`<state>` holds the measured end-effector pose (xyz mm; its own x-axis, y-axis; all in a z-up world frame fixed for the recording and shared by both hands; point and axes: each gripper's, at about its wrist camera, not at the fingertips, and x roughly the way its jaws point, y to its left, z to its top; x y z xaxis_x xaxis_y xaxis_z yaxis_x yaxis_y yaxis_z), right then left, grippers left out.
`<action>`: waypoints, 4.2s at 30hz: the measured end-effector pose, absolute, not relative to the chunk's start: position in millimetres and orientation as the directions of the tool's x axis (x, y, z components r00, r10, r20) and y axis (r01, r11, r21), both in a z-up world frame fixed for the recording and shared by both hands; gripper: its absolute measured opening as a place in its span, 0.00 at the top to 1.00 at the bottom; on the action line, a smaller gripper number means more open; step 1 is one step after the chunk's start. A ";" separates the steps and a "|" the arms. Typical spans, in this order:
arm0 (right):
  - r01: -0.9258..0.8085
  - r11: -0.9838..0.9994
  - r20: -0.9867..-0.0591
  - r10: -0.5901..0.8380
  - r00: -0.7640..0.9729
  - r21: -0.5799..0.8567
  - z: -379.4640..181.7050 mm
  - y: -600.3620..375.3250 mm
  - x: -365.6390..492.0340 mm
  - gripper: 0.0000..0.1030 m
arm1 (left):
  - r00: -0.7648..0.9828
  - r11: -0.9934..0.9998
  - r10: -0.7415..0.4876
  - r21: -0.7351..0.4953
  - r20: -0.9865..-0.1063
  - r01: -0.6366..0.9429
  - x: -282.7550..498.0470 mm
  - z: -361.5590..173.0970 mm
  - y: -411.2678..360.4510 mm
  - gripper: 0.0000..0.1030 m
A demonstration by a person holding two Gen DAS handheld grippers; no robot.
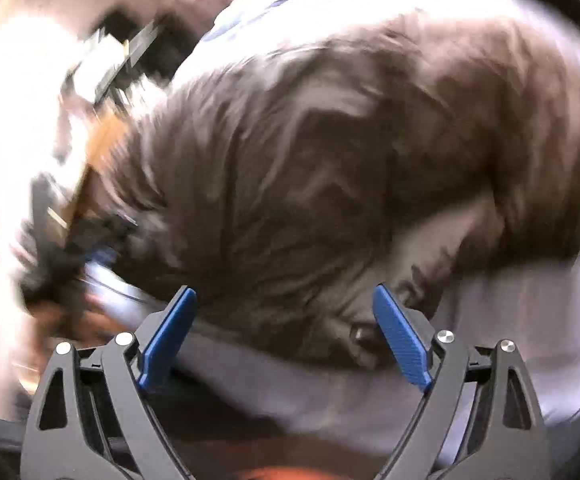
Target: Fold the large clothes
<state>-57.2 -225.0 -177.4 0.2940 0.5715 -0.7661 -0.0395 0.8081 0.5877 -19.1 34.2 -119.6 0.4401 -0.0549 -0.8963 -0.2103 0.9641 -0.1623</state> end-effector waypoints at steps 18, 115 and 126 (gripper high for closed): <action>0.340 0.487 -0.593 0.693 0.410 0.805 -248.4 -318.8 -29.1 0.52 | 0.327 0.860 -0.314 -0.121 -0.891 0.496 -135.2 -104.1 -93.1 0.02; 0.178 0.981 -0.854 -0.022 0.519 0.083 -140.9 -294.1 -19.5 0.44 | 0.324 0.983 0.070 0.010 -0.943 -0.184 -39.1 -131.5 27.7 0.02; 0.284 0.950 -0.825 -0.054 0.563 0.131 -135.2 -293.0 -31.4 0.44 | 0.604 0.979 0.119 -0.007 -0.788 -0.202 -64.0 -77.0 17.5 0.02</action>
